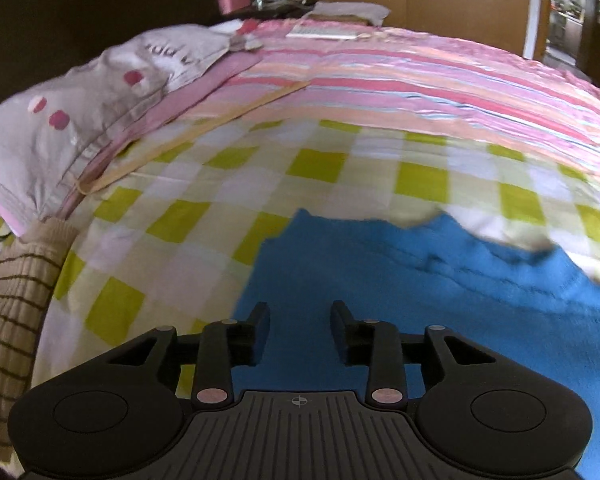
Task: Fold small clothes
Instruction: 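Press the folded sweater edge with the left gripper while the right gripper pushes it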
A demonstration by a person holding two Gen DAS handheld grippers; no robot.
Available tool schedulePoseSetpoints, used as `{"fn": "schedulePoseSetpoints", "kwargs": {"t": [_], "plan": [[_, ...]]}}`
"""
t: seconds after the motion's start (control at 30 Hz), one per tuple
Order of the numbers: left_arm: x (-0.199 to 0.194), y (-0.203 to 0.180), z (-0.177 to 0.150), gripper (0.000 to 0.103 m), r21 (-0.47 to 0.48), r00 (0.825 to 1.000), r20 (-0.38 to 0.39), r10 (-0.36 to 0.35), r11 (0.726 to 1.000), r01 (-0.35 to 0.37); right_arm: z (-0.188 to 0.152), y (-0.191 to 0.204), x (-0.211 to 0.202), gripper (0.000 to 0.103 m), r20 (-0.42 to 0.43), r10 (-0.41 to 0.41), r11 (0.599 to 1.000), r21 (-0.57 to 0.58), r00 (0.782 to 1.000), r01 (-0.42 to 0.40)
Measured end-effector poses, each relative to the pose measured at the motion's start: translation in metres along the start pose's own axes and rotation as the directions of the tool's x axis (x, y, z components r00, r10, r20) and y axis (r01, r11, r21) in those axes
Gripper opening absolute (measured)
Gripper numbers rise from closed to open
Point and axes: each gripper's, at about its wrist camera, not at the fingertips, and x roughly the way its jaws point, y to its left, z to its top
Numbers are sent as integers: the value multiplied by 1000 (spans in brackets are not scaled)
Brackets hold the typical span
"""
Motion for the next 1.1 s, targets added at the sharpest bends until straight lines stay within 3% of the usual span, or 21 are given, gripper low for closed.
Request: {"fn": "schedulePoseSetpoints", "kwargs": {"t": [0.17, 0.4, 0.57, 0.83, 1.1], "plan": [[2, -3, -1, 49, 10, 1000, -11, -9, 1000, 9, 18, 19, 27, 46, -59, -10, 999, -45, 998, 8], [4, -6, -4, 49, 26, 1000, -9, -4, 1000, 5, 20, 46, 48, 51, -95, -133, 975, -190, 987, 113], [4, -7, -5, 49, 36, 1000, -4, 1, 999, -1, 12, 60, 53, 50, -79, -194, 941, -297, 978, 163], [5, -9, -5, 50, 40, 1000, 0, 6, 999, -6, 11, 55, 51, 40, -72, -194, 939, -303, 978, 164], [4, -9, -6, 51, 49, 1000, 1, 9, 999, -9, 10, 51, 49, 38, -58, -178, 943, -295, 982, 154]]}}
